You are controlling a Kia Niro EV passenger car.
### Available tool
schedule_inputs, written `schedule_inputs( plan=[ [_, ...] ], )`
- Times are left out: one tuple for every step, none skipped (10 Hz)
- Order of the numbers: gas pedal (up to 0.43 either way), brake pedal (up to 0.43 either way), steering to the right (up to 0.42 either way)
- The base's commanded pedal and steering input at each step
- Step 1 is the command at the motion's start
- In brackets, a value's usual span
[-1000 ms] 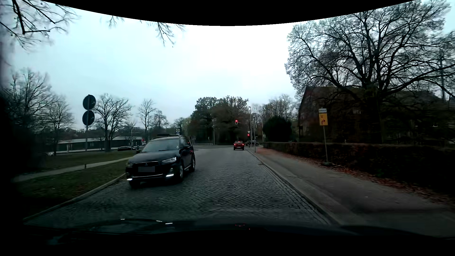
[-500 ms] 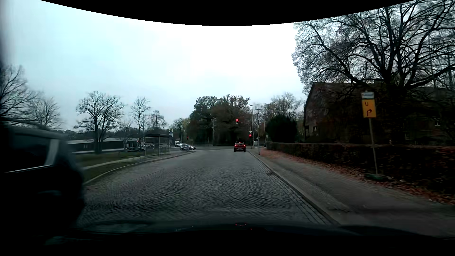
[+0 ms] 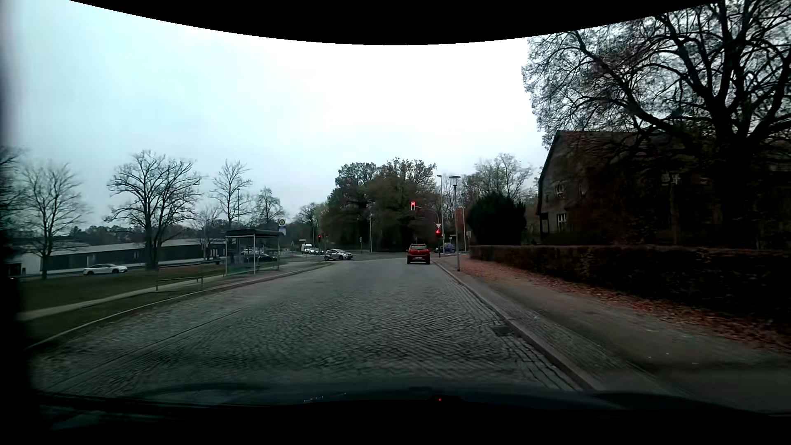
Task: Follow the waypoints while adhering to traffic rules and regulations
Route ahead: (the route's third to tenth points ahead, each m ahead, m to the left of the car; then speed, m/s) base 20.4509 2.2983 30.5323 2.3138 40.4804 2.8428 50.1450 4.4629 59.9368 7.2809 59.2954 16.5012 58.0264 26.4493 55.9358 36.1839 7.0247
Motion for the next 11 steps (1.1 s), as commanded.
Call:
schedule_inputs(
  plan=[
    [0.0, 0.0, -0.004],
    [0.0, 0.0, -0.003],
    [0.0, 0.006, -0.003],
    [0.0, 0.006, -0.002],
    [0.0, 0.0, 0.0],
    [0.0, 0.0, 0.002],
    [0.0, 0.0, 0.004],
    [0.0, 0.006, 0.004],
    [0.0, 0.006, 0.003],
    [0.0, 0.055, 0.006],
    [0.0, 0.024, 0.008]
  ],
)
